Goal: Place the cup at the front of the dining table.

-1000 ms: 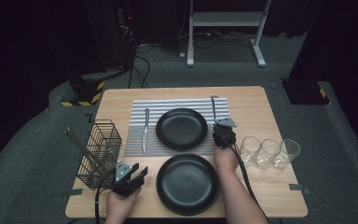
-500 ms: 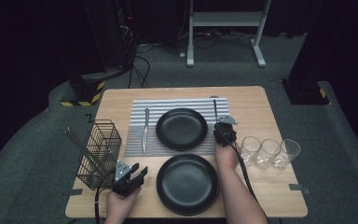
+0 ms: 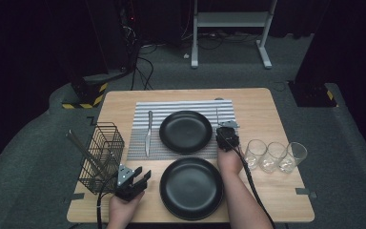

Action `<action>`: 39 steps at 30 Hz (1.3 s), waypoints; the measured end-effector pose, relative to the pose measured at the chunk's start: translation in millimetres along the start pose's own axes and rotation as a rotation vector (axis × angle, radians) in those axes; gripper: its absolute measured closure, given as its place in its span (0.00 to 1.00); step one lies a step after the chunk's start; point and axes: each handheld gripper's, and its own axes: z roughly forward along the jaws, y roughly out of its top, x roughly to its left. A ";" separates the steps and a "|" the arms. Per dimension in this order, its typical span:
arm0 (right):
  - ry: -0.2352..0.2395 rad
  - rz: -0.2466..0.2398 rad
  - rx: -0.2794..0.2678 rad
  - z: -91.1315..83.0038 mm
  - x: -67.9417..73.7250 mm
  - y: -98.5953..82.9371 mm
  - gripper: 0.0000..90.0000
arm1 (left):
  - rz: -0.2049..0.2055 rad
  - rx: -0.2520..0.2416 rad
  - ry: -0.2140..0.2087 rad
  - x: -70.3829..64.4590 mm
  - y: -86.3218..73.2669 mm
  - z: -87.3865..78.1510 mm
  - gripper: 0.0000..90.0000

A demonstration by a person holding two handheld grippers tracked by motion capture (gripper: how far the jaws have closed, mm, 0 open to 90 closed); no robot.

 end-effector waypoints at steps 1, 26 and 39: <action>0.000 0.001 0.006 0.4 -0.2 -0.7 0.96 | -0.001 0.000 0.000 0.0 0.0 0.0 0.62; -0.007 0.015 0.069 12.7 -5.1 -4.6 0.96 | 0.002 -0.006 -0.003 -0.1 -0.2 -0.3 0.63; -0.013 0.018 0.088 20.1 -5.1 -1.5 0.96 | 0.003 -0.007 -0.004 -0.4 -0.4 -0.3 0.63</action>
